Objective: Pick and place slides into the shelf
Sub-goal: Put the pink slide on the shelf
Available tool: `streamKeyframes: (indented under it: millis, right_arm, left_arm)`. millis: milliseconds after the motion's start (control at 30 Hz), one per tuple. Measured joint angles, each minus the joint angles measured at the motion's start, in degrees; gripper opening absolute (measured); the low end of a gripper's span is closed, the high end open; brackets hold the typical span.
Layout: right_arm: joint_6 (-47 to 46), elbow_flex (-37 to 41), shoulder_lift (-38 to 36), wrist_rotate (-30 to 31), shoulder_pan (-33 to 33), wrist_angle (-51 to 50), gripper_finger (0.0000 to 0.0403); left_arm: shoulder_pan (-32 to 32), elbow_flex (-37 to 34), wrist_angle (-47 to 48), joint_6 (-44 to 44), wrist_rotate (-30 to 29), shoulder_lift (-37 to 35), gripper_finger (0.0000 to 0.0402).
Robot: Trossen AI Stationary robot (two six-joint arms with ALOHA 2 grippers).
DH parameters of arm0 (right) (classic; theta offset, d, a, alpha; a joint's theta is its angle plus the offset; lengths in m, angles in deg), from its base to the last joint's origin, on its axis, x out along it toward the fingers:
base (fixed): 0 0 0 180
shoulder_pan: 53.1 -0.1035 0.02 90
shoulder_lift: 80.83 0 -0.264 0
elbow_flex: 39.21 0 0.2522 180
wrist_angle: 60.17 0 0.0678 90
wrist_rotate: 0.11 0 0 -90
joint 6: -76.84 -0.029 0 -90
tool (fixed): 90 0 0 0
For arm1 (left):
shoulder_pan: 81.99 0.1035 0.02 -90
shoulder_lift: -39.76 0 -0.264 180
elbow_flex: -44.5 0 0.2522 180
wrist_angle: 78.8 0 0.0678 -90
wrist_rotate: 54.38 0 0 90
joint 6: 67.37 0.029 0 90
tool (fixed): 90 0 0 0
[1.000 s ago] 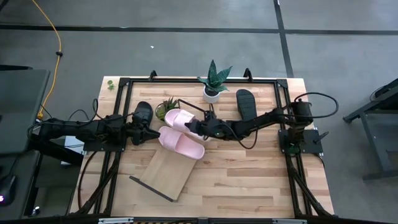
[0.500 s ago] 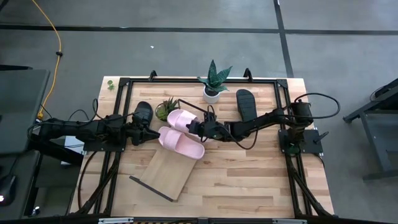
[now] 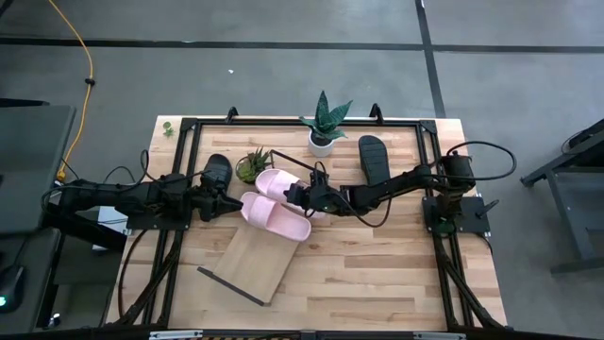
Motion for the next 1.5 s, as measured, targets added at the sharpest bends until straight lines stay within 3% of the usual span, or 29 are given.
streamKeyframes:
  millis: [433, 833, 1100, 1500]
  right_arm:
    - [-3.02, 0.0, -0.02, 2.93, 0.02, -1.51, 0.0098]
    - [-6.58, -0.05, -0.02, 3.91, -0.07, -5.07, 0.0101]
    - [-7.61, -4.98, -0.02, 5.84, -1.98, -17.98, 0.0101]
    - [-7.87, -8.81, -0.35, 12.25, -6.41, -25.0, 0.0101]
  left_arm:
    - [0.0, 0.02, -0.02, 0.0, 0.0, 0.0, 0.0127]
    - [0.0, 0.02, -0.02, 0.0, 0.0, -0.02, 0.0127]
    - [0.0, 0.0, -0.13, 0.0, 1.31, 0.0, 0.0127]
    - [0.01, 0.01, -0.3, -0.02, 2.08, -0.01, 0.0127]
